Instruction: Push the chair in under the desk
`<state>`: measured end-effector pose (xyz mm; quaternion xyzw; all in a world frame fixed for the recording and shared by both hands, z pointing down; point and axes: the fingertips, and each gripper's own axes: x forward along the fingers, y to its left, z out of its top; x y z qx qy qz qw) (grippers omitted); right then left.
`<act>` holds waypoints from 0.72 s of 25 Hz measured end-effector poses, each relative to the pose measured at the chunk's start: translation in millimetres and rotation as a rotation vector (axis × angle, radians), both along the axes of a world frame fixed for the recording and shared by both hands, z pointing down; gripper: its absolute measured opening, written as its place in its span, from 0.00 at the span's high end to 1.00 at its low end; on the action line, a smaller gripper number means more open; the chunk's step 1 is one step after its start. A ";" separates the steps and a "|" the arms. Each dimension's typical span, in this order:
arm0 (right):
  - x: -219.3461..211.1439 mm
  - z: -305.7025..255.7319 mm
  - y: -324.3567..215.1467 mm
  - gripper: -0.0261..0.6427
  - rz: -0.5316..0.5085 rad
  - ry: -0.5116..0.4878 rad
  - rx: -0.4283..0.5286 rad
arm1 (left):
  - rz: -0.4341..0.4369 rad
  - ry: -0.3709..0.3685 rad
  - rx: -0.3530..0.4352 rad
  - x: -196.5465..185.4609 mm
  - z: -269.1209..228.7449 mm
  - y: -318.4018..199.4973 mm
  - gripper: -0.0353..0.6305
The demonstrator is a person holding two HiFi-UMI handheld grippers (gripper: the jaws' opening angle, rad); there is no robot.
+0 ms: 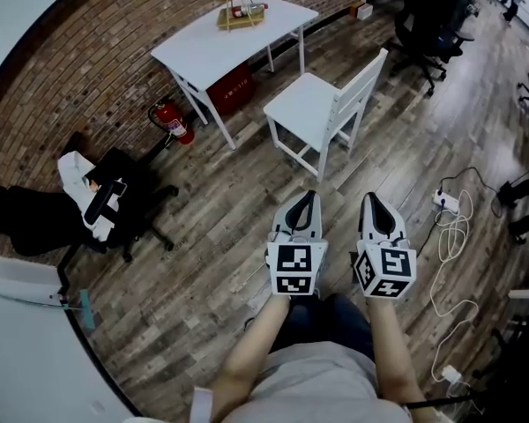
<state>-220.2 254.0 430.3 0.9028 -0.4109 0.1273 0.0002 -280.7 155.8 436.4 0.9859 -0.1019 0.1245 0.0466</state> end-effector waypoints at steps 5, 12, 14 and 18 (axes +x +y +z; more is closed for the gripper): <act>16.5 3.9 -6.9 0.94 0.004 -0.008 -0.003 | -0.008 -0.003 -0.001 10.8 2.8 -11.4 0.92; 48.4 3.1 -22.0 0.94 -0.003 -0.009 -0.002 | -0.031 -0.011 -0.008 37.9 5.2 -29.6 0.92; 61.0 2.8 -27.4 0.94 -0.012 -0.008 0.003 | -0.036 -0.013 -0.006 51.1 5.6 -33.3 0.92; 95.4 3.3 -36.8 0.94 -0.033 -0.007 0.009 | -0.048 -0.010 0.003 85.1 5.8 -38.0 0.92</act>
